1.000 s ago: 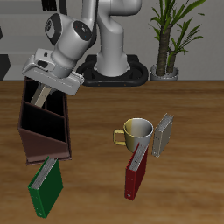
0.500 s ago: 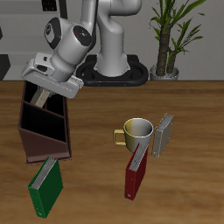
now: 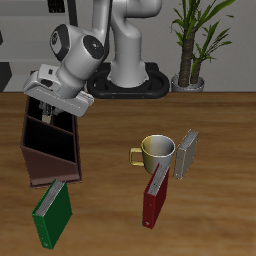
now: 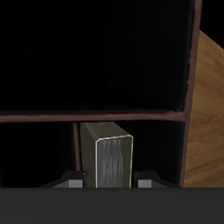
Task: Place the right yellow book into the right desk caddy's back compartment
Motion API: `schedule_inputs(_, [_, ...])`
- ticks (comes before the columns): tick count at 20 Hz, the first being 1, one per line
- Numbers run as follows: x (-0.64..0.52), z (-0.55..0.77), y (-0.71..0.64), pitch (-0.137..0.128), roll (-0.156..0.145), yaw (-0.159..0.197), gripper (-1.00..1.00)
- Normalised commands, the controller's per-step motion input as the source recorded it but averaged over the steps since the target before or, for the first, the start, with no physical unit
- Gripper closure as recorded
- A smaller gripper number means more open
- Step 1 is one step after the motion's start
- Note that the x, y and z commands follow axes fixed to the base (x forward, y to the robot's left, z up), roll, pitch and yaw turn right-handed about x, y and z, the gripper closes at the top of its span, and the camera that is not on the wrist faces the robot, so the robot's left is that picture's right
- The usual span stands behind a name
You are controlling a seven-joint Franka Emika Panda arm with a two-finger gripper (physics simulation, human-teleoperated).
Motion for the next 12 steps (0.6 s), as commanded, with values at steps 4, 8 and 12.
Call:
schedule_inputs(4, [0.02, 0.14, 0.23, -0.007, 0.084, -0.045, -1.00])
schedule_inputs(8, [-0.04, 0.11, 0.29, -0.022, 0.084, -0.037, -1.00])
schedule_inputs(12, [-0.10, 0.19, 0.42, -0.040, 0.125, -0.034, -1.00])
